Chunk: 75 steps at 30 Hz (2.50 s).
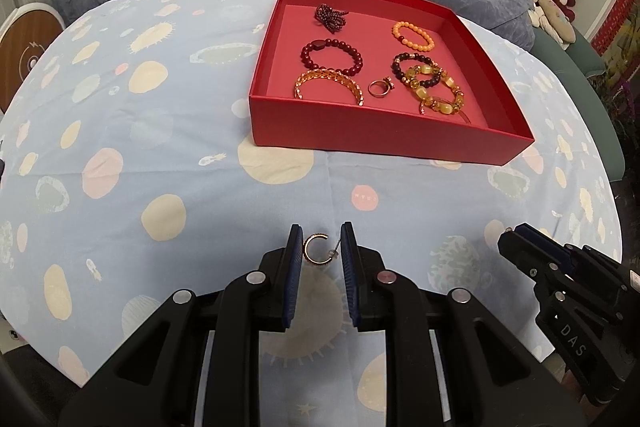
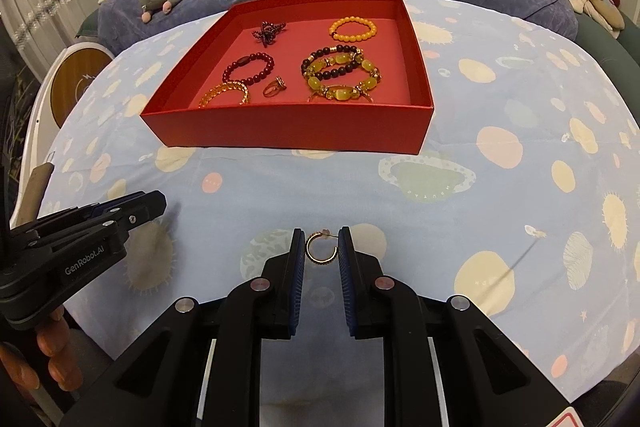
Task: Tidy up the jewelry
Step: 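Carry both earrings into the red box and open both tools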
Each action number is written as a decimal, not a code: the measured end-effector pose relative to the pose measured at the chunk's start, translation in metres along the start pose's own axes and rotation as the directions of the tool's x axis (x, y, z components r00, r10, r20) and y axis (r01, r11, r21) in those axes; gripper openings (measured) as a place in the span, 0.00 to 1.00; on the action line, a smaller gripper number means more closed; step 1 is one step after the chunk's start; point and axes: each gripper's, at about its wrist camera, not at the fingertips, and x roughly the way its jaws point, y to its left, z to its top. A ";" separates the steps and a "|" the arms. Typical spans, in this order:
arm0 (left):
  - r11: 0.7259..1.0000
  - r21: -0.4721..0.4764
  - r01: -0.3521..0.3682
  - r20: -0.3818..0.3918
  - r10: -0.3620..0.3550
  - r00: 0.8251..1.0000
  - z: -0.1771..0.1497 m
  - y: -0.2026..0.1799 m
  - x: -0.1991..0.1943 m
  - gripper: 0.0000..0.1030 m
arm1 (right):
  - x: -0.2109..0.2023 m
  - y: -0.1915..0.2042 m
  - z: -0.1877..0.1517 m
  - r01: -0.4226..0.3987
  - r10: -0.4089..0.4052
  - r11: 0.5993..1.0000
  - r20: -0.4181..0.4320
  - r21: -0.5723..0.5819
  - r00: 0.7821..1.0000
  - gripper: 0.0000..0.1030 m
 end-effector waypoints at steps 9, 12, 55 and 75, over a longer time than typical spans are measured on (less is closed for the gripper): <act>0.999 -0.004 0.043 0.058 -0.042 0.997 0.013 -0.006 -0.036 0.18 | -0.037 0.007 0.013 -0.028 0.028 1.000 0.077 -0.002 0.997 0.16; 0.998 -0.005 0.055 0.082 -0.054 0.995 0.019 -0.007 -0.048 0.18 | -0.047 0.010 0.020 -0.037 0.038 0.999 0.106 -0.011 0.994 0.16; 0.994 0.101 -0.030 0.097 0.021 0.995 0.178 -0.031 0.071 0.19 | 0.082 -0.022 0.187 -0.043 0.041 0.999 0.097 0.019 0.994 0.16; 0.990 0.083 -0.114 0.109 0.105 0.988 0.183 -0.029 0.082 0.48 | 0.090 -0.014 0.188 0.000 -0.001 1.000 0.079 0.011 0.997 0.32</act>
